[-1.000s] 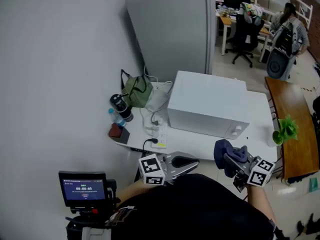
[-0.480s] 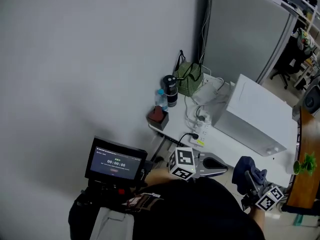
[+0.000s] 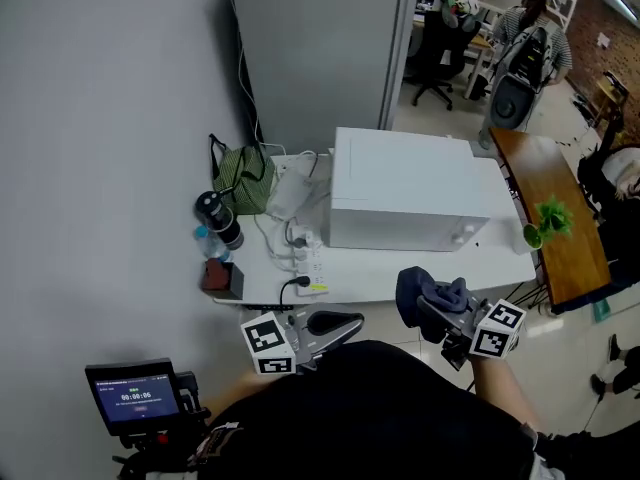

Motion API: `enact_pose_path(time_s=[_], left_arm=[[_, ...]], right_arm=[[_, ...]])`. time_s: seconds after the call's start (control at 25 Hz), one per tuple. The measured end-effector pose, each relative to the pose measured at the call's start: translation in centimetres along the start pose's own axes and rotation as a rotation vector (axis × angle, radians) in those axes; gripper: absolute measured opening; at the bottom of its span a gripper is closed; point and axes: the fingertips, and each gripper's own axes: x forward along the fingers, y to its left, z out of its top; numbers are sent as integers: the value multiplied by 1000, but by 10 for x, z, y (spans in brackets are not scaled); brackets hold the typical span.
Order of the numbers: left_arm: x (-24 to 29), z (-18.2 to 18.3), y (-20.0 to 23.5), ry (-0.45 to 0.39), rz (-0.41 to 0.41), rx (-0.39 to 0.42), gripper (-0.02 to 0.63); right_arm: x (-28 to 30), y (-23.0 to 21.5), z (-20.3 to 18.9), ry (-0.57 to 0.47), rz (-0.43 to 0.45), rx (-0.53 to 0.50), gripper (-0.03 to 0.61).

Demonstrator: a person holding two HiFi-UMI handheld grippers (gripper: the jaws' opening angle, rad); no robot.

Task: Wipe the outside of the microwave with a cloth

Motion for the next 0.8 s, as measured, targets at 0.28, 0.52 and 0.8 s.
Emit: enact_pose_path(time_s=[0.28, 0.52, 0.8], left_arm=[[6, 6, 5, -5, -53, 4, 3], [18, 1, 30, -19, -27, -27, 3], [58, 10, 89, -35, 105, -10, 3]], right_arm=[[-17, -7, 18, -24, -72, -35, 126], [-25, -44, 31, -29, -94, -56, 126], [-15, -131, 83, -36, -17, -132, 126]])
